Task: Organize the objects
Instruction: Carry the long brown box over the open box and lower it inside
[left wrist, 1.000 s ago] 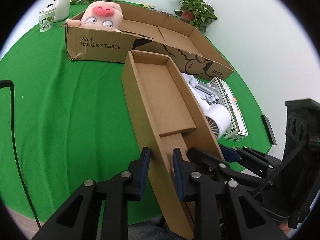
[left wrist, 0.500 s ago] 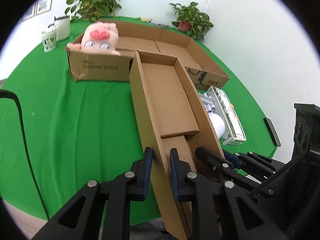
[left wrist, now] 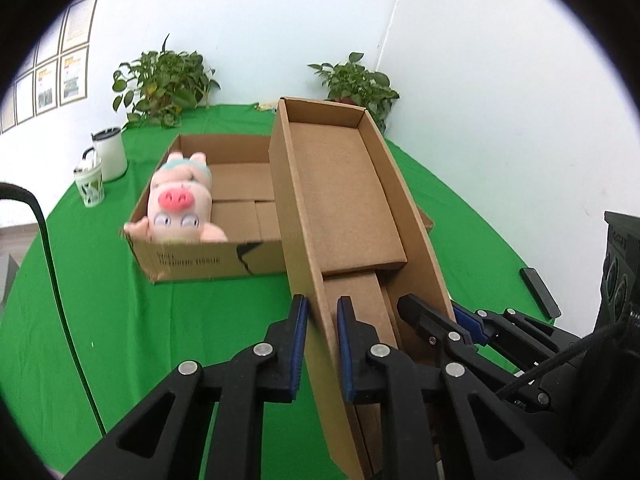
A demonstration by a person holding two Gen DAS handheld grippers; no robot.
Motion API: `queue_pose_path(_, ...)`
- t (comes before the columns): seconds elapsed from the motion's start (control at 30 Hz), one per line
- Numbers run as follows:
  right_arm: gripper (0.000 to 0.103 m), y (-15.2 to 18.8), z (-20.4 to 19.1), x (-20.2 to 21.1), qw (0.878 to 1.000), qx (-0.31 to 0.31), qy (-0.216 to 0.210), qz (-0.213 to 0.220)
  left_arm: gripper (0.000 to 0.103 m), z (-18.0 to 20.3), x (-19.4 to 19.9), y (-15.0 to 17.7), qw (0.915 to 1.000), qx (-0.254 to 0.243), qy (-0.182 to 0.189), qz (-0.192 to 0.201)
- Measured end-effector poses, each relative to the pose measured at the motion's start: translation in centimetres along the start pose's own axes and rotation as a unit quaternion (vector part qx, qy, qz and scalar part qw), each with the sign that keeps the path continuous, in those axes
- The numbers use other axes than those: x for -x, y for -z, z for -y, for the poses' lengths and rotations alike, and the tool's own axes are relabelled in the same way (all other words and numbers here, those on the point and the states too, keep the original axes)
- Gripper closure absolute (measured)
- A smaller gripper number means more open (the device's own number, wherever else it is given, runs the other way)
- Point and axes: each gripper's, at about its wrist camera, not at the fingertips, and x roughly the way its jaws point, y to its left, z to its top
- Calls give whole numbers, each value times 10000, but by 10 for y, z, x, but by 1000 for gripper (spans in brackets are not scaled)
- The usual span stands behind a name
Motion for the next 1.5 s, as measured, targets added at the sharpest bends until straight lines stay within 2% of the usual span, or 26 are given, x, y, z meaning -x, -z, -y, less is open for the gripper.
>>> queue_pose_path(0.2,95,-49,10,-3,9995,-36,50,297,89,4,-2,-55,9993,-228,-47,308)
queue_pose_path(0.43,95,-146,20,-24,9988,80,-93,470,89,-7,-12,-144,9979,-244,-289,530)
queue_pose_path(0.6,96,-205,26,-58,9992,-37,-314,247,89,-23,-34,-186,9978,-249,-485,382)
queue_pose_path(0.67,96,-218,24,-75,9995,68,-260,192,89,-31,-46,-193,9981,-195,-528,249)
queue_pose_path(0.77,95,-229,26,-105,9991,53,-418,-98,89,-46,-66,-194,9985,-80,-533,67)
queue_pose_path(1.07,95,-226,37,-212,9957,-31,-592,-715,89,-79,-146,-180,9948,-84,-801,-618)
queue_pose_path(1.3,94,-182,35,-295,9891,-154,-655,-1308,91,-106,-209,-155,9865,-35,-954,-1327)
queue_pose_path(1.43,94,-147,32,-330,9819,-292,-675,-1747,91,-118,-236,-140,9792,71,-937,-1800)
queue_pose_path(1.5,94,-133,28,-341,9776,-394,-678,-1953,91,-121,-243,-134,9770,53,-941,-1914)
